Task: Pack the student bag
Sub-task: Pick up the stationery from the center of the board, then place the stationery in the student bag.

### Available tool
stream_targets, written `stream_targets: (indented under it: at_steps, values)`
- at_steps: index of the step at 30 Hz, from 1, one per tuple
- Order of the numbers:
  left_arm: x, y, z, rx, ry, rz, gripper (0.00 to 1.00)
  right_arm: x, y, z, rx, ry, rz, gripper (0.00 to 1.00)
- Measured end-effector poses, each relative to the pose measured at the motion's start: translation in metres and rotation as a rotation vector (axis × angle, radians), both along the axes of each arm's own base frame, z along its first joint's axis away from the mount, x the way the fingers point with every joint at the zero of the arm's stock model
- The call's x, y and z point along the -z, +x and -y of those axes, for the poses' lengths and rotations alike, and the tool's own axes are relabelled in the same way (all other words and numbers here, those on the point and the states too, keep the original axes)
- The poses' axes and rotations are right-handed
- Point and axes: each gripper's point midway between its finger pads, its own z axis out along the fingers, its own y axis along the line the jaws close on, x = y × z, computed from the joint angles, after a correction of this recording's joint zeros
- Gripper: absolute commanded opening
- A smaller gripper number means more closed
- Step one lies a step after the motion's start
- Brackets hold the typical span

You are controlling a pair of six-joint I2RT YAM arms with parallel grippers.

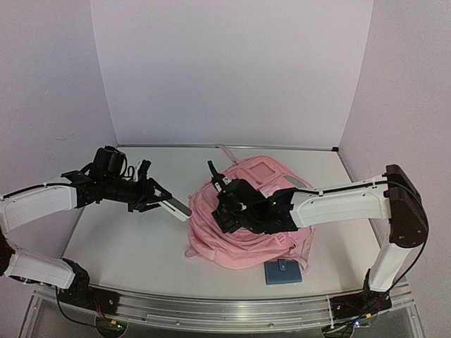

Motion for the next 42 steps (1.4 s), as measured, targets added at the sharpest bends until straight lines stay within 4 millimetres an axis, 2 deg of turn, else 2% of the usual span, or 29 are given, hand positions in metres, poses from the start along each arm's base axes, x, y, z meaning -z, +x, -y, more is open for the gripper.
stream_targets:
  at_steps: [3,8,11,17,19,25,29,33,36,42]
  values:
    - [0.0,0.0,0.0,0.0,0.0,0.0,0.17,0.002,0.008,0.001,0.039,-0.032,0.028,0.71]
    - [0.0,0.0,0.0,0.002,0.001,0.001,0.17,0.002,0.009,0.003,0.07,-0.059,0.058,0.6]
    - [0.002,0.0,0.001,0.004,0.002,-0.005,0.17,-0.004,0.011,0.005,0.093,-0.06,0.081,0.48]
    - [0.014,0.001,0.004,0.015,0.008,-0.042,0.15,-0.013,0.016,0.008,0.134,-0.046,0.11,0.1]
    - [0.015,0.003,0.008,0.024,-0.009,-0.054,0.14,-0.015,0.016,0.007,0.136,-0.039,0.111,0.01]
    - [0.023,0.012,0.027,0.054,-0.069,-0.085,0.14,-0.021,0.019,0.008,0.137,-0.004,0.095,0.0]
    - [0.024,0.013,0.05,0.095,-0.095,-0.096,0.14,-0.042,0.024,0.014,0.146,0.045,0.1,0.0]
    - [0.017,0.01,0.078,0.156,-0.135,-0.089,0.13,-0.059,0.026,0.023,0.159,0.076,0.11,0.0]
    - [0.009,0.013,0.092,0.177,-0.181,-0.068,0.13,-0.06,0.026,0.027,0.165,0.079,0.11,0.0]
    - [0.001,0.025,0.103,0.17,-0.227,-0.051,0.13,-0.056,0.026,0.027,0.17,0.094,0.105,0.0]
